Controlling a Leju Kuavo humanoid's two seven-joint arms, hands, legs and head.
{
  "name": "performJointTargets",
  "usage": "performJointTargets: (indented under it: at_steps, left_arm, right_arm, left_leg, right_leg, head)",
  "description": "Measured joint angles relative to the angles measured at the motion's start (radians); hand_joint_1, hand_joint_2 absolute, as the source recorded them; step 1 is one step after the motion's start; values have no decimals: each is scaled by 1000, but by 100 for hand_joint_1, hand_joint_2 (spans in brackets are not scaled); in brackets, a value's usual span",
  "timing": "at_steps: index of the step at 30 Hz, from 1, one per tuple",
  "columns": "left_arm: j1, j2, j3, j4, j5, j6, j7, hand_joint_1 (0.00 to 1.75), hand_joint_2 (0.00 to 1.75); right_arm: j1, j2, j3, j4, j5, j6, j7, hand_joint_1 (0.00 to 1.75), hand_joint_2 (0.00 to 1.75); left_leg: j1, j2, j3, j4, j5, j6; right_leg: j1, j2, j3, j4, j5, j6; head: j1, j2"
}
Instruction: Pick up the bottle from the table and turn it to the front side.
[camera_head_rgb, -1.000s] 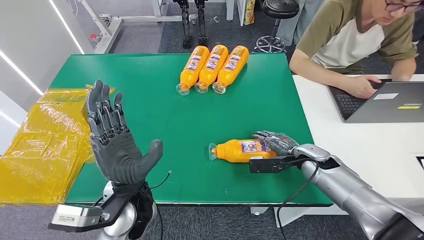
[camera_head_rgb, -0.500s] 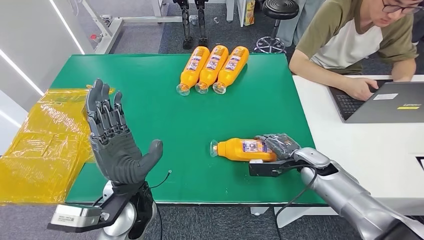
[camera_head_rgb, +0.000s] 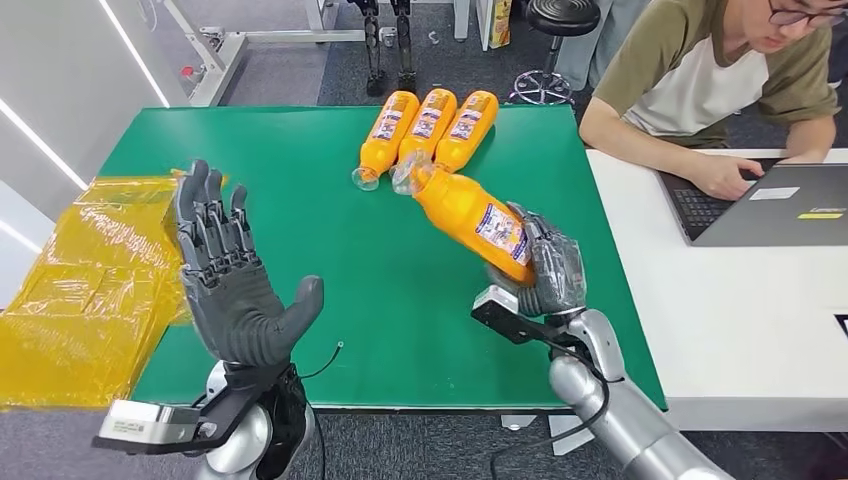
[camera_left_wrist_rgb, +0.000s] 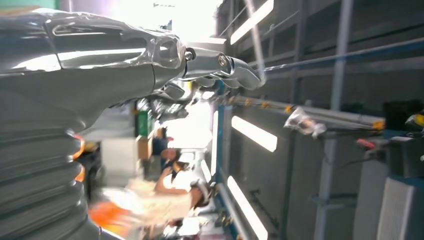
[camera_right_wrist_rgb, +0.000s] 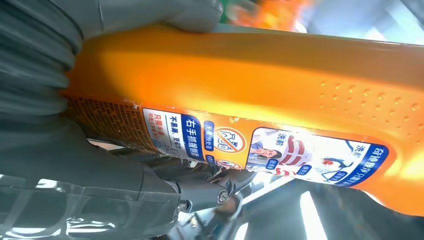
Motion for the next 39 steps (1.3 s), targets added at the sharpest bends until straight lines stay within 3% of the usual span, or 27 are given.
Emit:
performJointTargets:
  at_steps: [6,11,19,27,39]
  left_arm:
    - [-2,-3,0,63,65,-92,63,0,175]
    - [-4,-2,-1,105,155,-224,86,0,175]
    - [-21,-4,-27,144,120,-363,139,0,175]
    - [-38,-11,-29,164,97,-424,134,0,175]
    - [-63,-11,-29,180,94,-461,153,0,175]
  right_arm:
    - [170,92,-77,-200,-37,-45,-137,175,175]
    - [275,125,-86,-321,-47,-45,-164,175,175]
    - [337,124,-47,-403,-3,-30,-76,174,175]
    - [367,106,10,-446,80,118,31,168,175]
    - [349,93,23,-473,168,239,36,167,175]
  left_leg:
    - [2,0,0,0,-2,-3]
    - [2,0,-1,0,-2,-3]
    - [2,1,0,0,-2,-3]
    - [2,2,0,0,-2,-3]
    - [2,2,0,0,-2,-3]
  right_leg:
    - [0,1,0,0,-1,0]
    - [0,1,-1,0,-1,0]
    - [0,1,-1,0,-1,0]
    - [1,2,-1,0,-2,-1]
    - [1,1,-1,0,-2,-1]
  head:
    - [0,0]
    - [0,0]
    - [0,0]
    - [0,0]
    - [0,0]
